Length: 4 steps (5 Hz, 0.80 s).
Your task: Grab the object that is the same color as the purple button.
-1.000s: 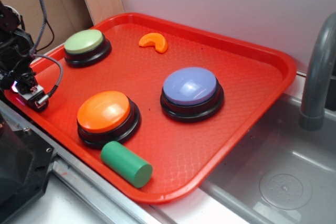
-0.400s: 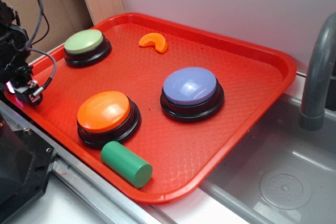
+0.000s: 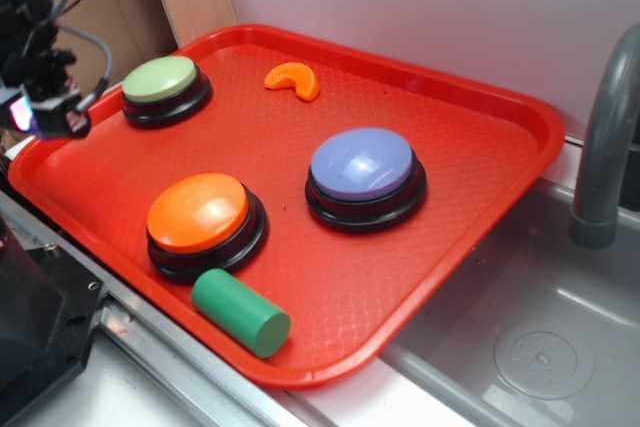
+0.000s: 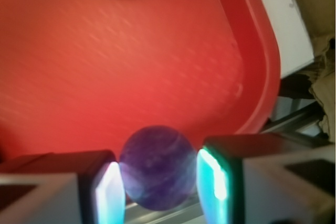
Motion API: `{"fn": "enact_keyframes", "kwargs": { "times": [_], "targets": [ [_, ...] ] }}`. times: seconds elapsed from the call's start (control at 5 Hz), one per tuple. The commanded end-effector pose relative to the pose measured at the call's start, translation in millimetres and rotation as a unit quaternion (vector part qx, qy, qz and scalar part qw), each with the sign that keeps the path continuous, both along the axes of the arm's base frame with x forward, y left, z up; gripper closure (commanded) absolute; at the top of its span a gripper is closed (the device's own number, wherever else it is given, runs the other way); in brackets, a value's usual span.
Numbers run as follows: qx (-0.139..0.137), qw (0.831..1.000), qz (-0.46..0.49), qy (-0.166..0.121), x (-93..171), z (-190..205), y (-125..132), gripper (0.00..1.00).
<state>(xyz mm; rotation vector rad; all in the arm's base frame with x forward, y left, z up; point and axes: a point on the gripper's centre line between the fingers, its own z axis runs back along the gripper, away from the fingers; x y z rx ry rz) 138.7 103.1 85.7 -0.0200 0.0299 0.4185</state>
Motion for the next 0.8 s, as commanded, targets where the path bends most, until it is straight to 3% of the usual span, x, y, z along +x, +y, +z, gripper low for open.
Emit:
{"fn": "enact_keyframes", "kwargs": {
  "times": [0.0, 0.2, 0.4, 0.6],
  "targets": [
    [-0.008, 0.993, -0.015, -0.113, 55.3, 88.4, -38.0, 1.00],
    [-0.027, 0.989, -0.022, -0.142, 75.9, 114.2, -54.9, 1.00],
    [-0.006, 0.989, -0.041, -0.142, 91.7, 116.9, -64.1, 1.00],
    [0.013, 0.993, -0.014, -0.116, 93.7, 106.6, -59.0, 1.00]
  ]
}}
